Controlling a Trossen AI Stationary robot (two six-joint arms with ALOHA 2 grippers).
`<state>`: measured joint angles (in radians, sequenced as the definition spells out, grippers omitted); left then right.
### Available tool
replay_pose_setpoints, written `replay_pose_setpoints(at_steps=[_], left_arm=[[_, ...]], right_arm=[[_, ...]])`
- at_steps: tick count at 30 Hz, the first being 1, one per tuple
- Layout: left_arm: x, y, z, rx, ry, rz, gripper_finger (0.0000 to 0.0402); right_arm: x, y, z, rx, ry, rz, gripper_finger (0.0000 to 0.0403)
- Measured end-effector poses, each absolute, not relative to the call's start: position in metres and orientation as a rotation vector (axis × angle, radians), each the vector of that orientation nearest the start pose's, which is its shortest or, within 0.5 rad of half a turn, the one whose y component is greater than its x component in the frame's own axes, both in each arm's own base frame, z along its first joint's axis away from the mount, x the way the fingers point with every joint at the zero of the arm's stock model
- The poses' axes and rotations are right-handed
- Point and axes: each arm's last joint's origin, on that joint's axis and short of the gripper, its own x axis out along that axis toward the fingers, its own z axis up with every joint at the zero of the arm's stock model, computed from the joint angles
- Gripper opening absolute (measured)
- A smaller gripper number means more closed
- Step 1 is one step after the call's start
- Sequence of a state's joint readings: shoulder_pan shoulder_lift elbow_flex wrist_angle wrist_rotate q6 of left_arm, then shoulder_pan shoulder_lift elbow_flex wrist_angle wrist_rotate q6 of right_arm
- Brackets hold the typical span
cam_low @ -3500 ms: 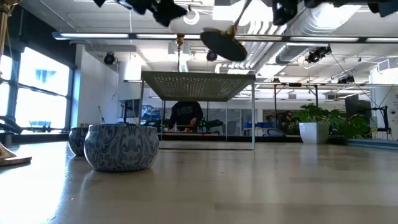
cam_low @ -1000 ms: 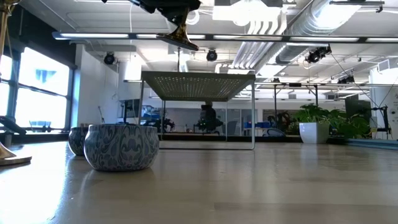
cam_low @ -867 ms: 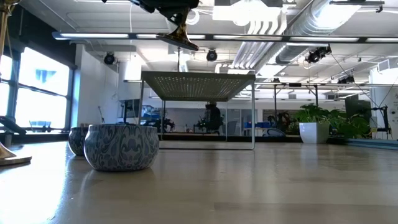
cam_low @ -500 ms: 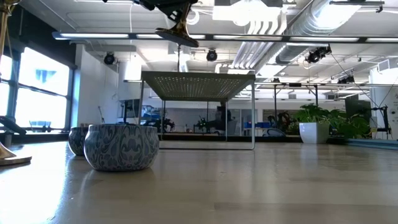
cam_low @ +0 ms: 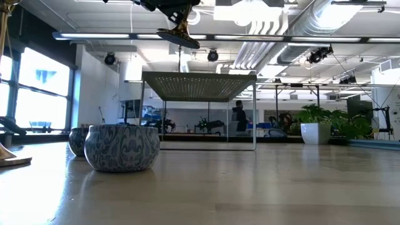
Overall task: Pick & Place candle stick holders
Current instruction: Put the right gold candle holder on the shelf aligned with the other gold candle holder
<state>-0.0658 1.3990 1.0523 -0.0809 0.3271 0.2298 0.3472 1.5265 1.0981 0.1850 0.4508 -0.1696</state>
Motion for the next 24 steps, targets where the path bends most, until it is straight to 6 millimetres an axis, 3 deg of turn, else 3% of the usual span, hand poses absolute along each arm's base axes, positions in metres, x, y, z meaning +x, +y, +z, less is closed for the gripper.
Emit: replay_pose_setpoints(at_steps=[6,15,24], left_arm=[[0.311,-0.030,0.297,0.167,0.381,-0.434,0.0007],[0.311,-0.029,0.298,0.182,0.379,-0.409,0.0007],[0.278,-0.023,0.340,0.223,0.252,-0.256,0.0007]], right_arm=[[0.324,0.116,0.293,-0.249,0.273,-0.212,0.0238],[0.306,0.143,0.283,-0.249,0.376,-0.087,0.0259],[0.294,0.159,0.279,-0.269,0.409,-0.071,0.0259]])
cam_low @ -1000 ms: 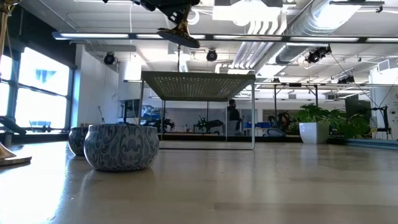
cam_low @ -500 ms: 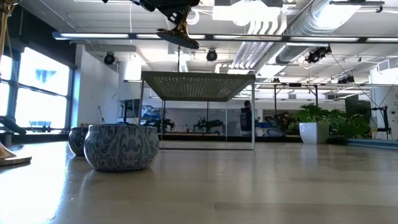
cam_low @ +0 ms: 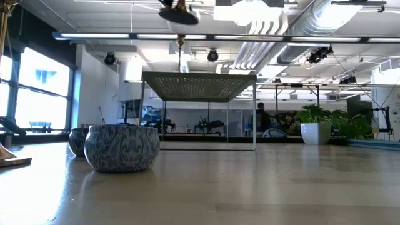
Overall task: Pick & Place candle stick holders
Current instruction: Put the right gold candle holder on the shelf aligned with the other gold candle holder
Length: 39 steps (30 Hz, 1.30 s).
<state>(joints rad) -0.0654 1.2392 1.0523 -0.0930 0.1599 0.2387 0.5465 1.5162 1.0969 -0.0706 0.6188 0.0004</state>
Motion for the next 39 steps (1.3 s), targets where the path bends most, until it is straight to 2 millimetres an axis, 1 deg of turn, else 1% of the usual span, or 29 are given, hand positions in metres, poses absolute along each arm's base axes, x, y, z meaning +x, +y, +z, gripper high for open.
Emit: replay_pose_setpoints(at_steps=[2,5,9,11,14,18,21,25,28,30,34,37,39], left_arm=[[0.266,-0.021,0.352,0.248,0.208,-0.211,0.0007],[0.246,-0.012,0.370,0.264,0.150,-0.123,0.0007],[0.222,0.005,0.395,0.257,0.008,-0.035,0.0007],[0.209,0.015,0.406,0.260,-0.029,0.013,0.0007],[0.197,0.032,0.420,0.266,-0.056,0.090,0.0007],[0.191,0.060,0.426,0.231,-0.050,0.123,0.0007],[0.196,0.083,0.422,0.152,-0.049,0.076,0.0007],[0.209,0.117,0.404,0.049,0.010,0.019,0.0007],[0.217,0.142,0.390,0.004,0.046,0.023,0.0007],[0.222,0.156,0.381,-0.015,0.064,0.004,0.0007],[0.234,0.170,0.364,-0.048,0.105,-0.037,0.0007],[0.241,0.174,0.351,-0.050,0.106,-0.074,0.0007],[0.242,0.175,0.342,-0.044,0.098,-0.094,0.0007]], right_arm=[[0.294,0.159,0.279,-0.272,0.414,-0.071,0.0259],[0.294,0.159,0.279,-0.271,0.416,-0.071,0.0259],[0.294,0.158,0.278,-0.275,0.423,-0.073,0.0259],[0.294,0.157,0.277,-0.278,0.429,-0.073,0.0259],[0.295,0.156,0.277,-0.278,0.430,-0.077,0.0259],[0.296,0.153,0.277,-0.278,0.433,-0.088,0.0259],[0.297,0.151,0.277,-0.277,0.434,-0.094,0.0259],[0.298,0.150,0.277,-0.274,0.435,-0.091,0.0259],[0.298,0.150,0.277,-0.273,0.434,-0.089,0.0259],[0.298,0.151,0.277,-0.272,0.434,-0.086,0.0259],[0.298,0.151,0.277,-0.269,0.435,-0.077,0.0259],[0.298,0.151,0.277,-0.267,0.435,-0.077,0.0259],[0.298,0.151,0.277,-0.267,0.435,-0.077,0.0259]])
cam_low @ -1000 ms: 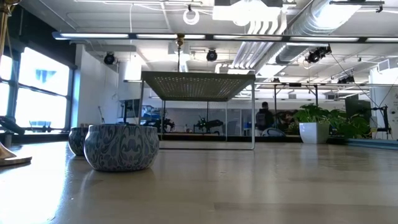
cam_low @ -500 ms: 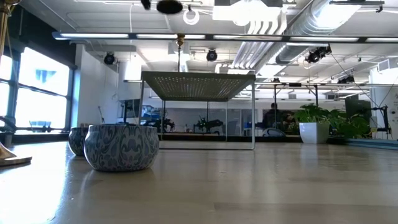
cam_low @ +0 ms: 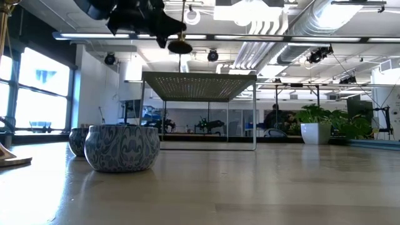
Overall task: Pick & Place candle stick holders
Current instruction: Put the right gold candle holder on the shelf aligned with the other gold candle holder
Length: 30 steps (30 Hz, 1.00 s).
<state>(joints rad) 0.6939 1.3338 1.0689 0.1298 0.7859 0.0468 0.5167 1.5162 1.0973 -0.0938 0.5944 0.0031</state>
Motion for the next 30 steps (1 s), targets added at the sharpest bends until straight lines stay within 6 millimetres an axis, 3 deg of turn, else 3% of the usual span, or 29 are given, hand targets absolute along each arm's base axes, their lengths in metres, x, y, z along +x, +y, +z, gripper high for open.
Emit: replay_pose_setpoints(at_steps=[12,19,30], left_arm=[[0.236,0.170,0.289,0.006,0.050,-0.079,0.0007],[0.229,0.178,0.278,0.017,0.055,-0.041,0.0007],[0.236,0.186,0.254,-0.005,0.082,-0.033,0.0007]], right_arm=[[0.298,0.148,0.275,-0.286,0.457,-0.081,0.0259],[0.300,0.144,0.275,-0.281,0.463,-0.090,0.0259],[0.300,0.145,0.275,-0.280,0.464,-0.091,0.0259]])
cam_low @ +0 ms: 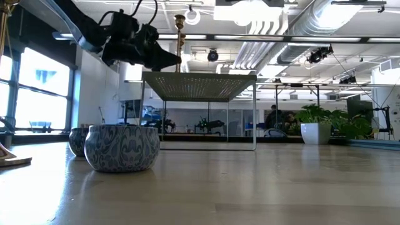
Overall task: Pick & Place candle stick holders
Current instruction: Put the right gold candle holder on the shelf aligned with the other gold candle holder
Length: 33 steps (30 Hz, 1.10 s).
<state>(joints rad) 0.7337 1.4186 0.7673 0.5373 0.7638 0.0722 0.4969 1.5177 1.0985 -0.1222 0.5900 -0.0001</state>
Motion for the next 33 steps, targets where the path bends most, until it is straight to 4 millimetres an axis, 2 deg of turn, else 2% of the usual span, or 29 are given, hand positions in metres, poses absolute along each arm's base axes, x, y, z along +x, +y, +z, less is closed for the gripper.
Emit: replay_pose_setpoints(at_steps=[10,20,27,33], left_arm=[[0.241,0.193,0.243,-0.002,0.089,0.005,0.0007],[0.239,0.194,0.242,-0.008,0.100,-0.007,0.0008],[0.239,0.195,0.237,-0.024,0.141,0.025,0.0064],[0.239,0.195,0.237,-0.024,0.140,0.019,0.0077]], right_arm=[[0.301,0.145,0.275,-0.260,0.460,-0.097,0.0259],[0.301,0.145,0.275,-0.254,0.463,-0.082,0.0259],[0.301,0.145,0.274,-0.256,0.468,-0.078,0.0259],[0.301,0.145,0.274,-0.256,0.468,-0.077,0.0259]])
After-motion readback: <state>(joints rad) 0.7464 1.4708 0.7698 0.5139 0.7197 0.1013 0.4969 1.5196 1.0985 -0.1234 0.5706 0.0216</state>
